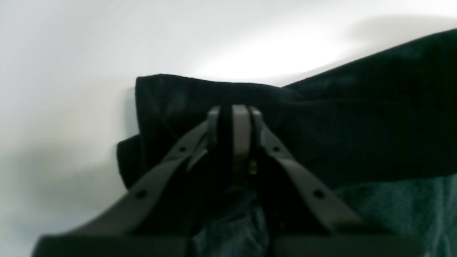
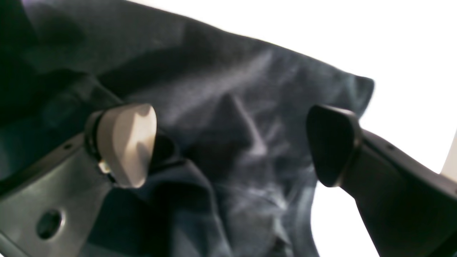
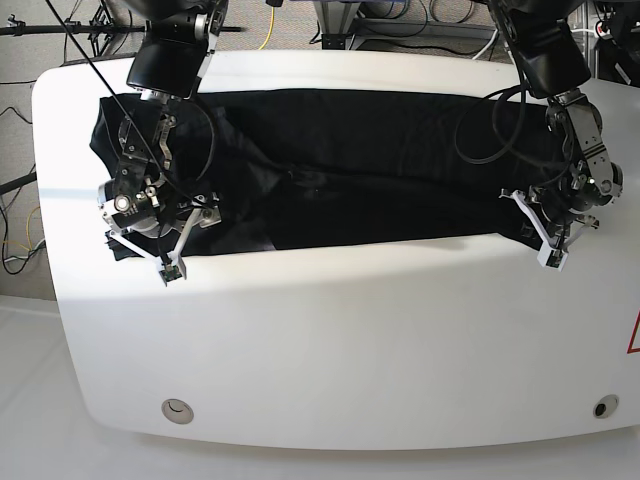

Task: Fold the T-shirt properly
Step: 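Shift the right gripper with its held strip end outward and back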

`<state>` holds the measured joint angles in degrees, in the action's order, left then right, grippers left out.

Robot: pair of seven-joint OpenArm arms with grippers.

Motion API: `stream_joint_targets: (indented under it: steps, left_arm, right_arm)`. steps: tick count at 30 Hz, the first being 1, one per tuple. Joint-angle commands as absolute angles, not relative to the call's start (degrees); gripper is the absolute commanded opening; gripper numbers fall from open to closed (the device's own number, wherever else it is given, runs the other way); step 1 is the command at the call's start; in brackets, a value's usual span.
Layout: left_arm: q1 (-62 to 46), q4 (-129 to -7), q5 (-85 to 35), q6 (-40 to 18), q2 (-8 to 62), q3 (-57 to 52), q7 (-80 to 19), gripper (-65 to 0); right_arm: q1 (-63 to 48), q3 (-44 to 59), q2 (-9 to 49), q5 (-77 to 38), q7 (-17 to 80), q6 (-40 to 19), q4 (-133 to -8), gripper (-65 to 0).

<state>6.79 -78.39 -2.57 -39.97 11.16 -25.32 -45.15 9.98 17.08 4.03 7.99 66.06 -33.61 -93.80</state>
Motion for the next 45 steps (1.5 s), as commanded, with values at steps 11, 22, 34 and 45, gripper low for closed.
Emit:
stream_joint_targets:
  steps: [11,22,34,45]
  left_arm:
    - [7.6,-80.0,-2.7,-40.0,11.9,-26.0,-43.5,-60.7]
    - [5.0,-86.9,-4.0,-40.0,12.1,-25.7,-41.6,-60.0]
    - [6.1,-86.2,-3.0,-40.0,11.7,-26.2,-40.4,-60.4]
    - [6.3,-85.3,-2.5,-40.0,11.8,-25.9,-41.2,-61.5]
  right_arm:
    - [11.3,19.4,9.4,7.1,67.7,-35.5,-95.9,0.0]
    - [13.3,26.7,11.7,6.2,57.5,-35.1,-91.2,-4.6]
    - [16.5,27.9,12.9,5.6,51.6,-35.1,-83.4,-5.6]
    - [24.1,27.8,16.2,4.6,49.7,-34.1,-72.0,-5.5]
